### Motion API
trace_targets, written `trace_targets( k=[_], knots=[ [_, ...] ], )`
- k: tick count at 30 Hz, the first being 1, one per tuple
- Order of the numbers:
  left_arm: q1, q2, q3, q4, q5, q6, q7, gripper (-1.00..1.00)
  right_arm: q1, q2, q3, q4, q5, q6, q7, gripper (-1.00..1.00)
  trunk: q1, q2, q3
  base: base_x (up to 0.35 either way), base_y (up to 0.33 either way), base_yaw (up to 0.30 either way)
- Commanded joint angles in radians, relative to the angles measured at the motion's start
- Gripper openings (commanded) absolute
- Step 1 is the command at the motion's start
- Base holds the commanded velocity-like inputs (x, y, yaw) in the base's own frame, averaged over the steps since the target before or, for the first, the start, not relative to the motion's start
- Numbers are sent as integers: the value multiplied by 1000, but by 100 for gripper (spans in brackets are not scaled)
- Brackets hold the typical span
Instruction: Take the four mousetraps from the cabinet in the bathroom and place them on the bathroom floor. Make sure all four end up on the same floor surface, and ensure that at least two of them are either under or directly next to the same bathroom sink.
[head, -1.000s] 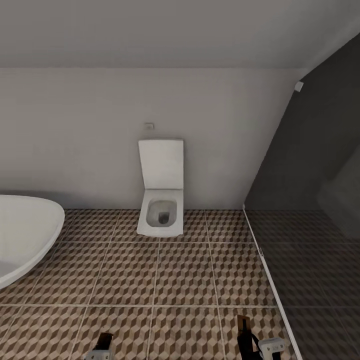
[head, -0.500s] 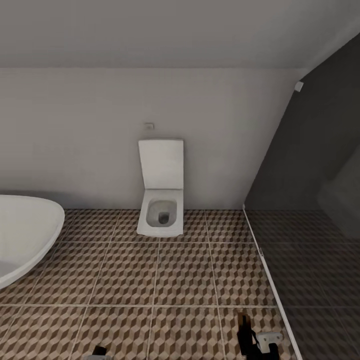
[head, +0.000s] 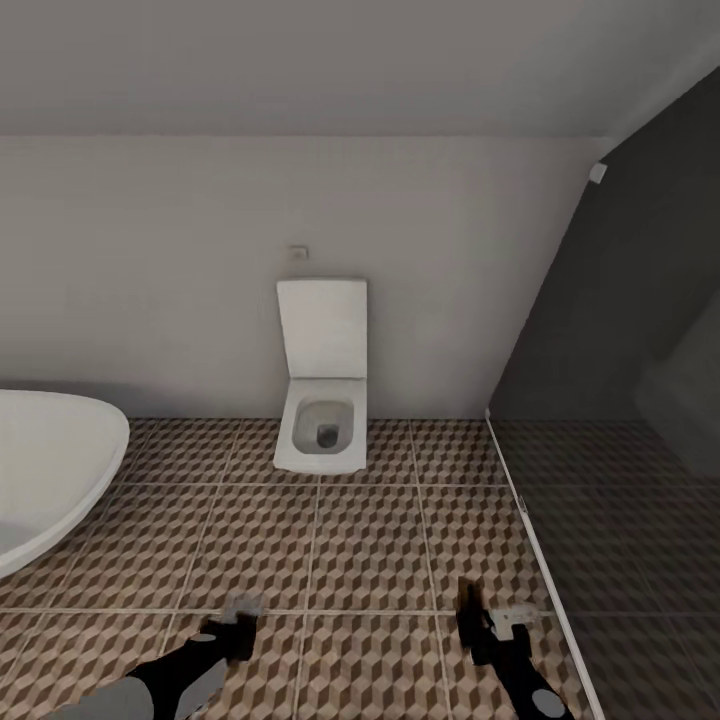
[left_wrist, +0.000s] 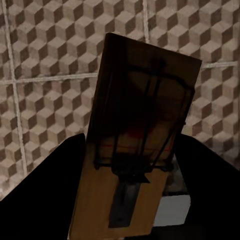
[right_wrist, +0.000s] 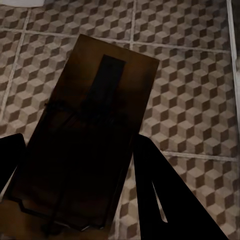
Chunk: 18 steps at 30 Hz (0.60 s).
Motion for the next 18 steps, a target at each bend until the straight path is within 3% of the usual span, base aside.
trace_targets(
  k=[1, 4, 8, 12, 15, 18],
  knots=[
    [-13, 1, -8, -4, 8, 13, 9, -100, -1, 1, 8, -11, -12, 12, -13, -100, 0, -2, -2, 0, 0, 0],
    [-68, 1, 14, -6, 8, 39, 10, -100, -4, 13, 9, -59, -12, 64, -38, -100, 0, -2, -2, 0, 0, 0],
    [-135, 0, 84, -6, 8, 79, 10, -100, -9, 18, 9, -134, -12, 125, -57, -100, 0, -2, -2, 0, 0, 0],
    [-181, 0, 130, -18, 7, 191, 17, -100, -12, 19, 8, -221, -12, 215, -62, -100, 0, -2, -2, 0, 0, 0],
    [-188, 0, 137, -19, 5, 190, 20, -100, -13, 20, 8, -244, -12, 234, -62, -100, 0, -2, -2, 0, 0, 0],
    [-190, 2, 139, -20, 3, 116, 18, -100, -14, 19, 8, -264, -12, 241, -62, -100, 0, -2, -2, 0, 0, 0]
  ],
)
